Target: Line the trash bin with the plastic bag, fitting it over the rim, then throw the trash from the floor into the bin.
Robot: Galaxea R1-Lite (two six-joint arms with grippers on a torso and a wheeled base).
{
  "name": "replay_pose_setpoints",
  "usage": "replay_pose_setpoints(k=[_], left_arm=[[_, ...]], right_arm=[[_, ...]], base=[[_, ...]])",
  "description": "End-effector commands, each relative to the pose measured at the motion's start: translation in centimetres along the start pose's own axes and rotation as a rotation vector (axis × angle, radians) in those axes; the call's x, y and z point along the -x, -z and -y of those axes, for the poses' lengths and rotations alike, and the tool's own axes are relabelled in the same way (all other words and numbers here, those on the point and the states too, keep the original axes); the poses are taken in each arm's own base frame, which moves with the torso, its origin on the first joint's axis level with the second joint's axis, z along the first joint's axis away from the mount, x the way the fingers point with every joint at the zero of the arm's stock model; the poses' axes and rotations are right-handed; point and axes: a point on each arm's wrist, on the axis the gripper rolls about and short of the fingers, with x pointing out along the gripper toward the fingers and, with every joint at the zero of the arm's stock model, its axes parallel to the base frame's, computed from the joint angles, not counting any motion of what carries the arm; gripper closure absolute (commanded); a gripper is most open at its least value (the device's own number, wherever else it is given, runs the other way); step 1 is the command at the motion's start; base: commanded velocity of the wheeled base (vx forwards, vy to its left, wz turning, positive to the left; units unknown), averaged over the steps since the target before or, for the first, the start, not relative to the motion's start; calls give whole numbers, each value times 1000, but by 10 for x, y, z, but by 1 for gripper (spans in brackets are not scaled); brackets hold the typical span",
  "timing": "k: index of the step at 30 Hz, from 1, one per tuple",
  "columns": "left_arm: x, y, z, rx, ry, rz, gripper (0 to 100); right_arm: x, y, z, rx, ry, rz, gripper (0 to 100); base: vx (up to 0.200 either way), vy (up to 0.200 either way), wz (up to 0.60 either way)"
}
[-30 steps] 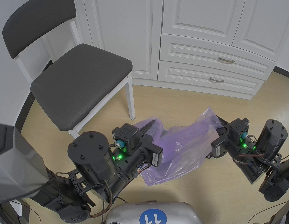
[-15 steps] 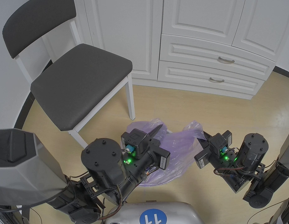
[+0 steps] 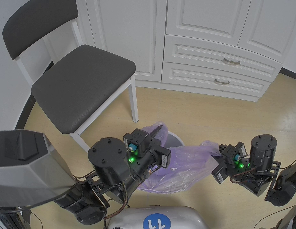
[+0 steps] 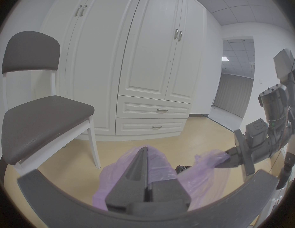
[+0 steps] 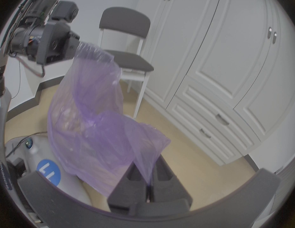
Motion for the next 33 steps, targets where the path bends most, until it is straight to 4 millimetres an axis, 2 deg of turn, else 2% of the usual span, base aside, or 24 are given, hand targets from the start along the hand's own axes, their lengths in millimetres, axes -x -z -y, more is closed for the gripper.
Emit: replay_pose_setpoints(k=[1,7,13,17,18,20,22,24,27,33], left_arm=[[-17,20,-12,0,-47,-36,100],[-32,34,-15,45,-67,-50,100],[-48,55,-28,39,-113,-74,100],[-56,65,-38,35,-142,-86,100],[-56,66,-39,35,-144,-86,100],[-61,74,-43,31,-157,-97,100],[-63,75,-45,33,-162,-97,100],[-71,88,-47,37,-172,-114,100],[-77,96,-50,54,-182,-126,100],[-85,114,-51,84,-193,-164,100]], right_arm=[[-6,-13,23,-143,-29,11,100],[-26,1,27,-165,-69,-36,100],[-44,9,26,-193,-74,-76,100],[-69,16,18,-271,-92,-111,100],[-70,16,17,-274,-95,-114,100],[-87,19,11,-333,-114,-122,100],[-91,21,9,-345,-121,-131,100],[-102,24,6,-379,-130,-136,100],[-110,25,3,-415,-130,-138,100],[-131,23,-15,-515,-158,-137,100]], base=[[0,0,0],[0,0,0],[0,0,0],[0,0,0],[0,0,0],[0,0,0],[0,0,0],[0,0,0],[0,0,0],[0,0,0]])
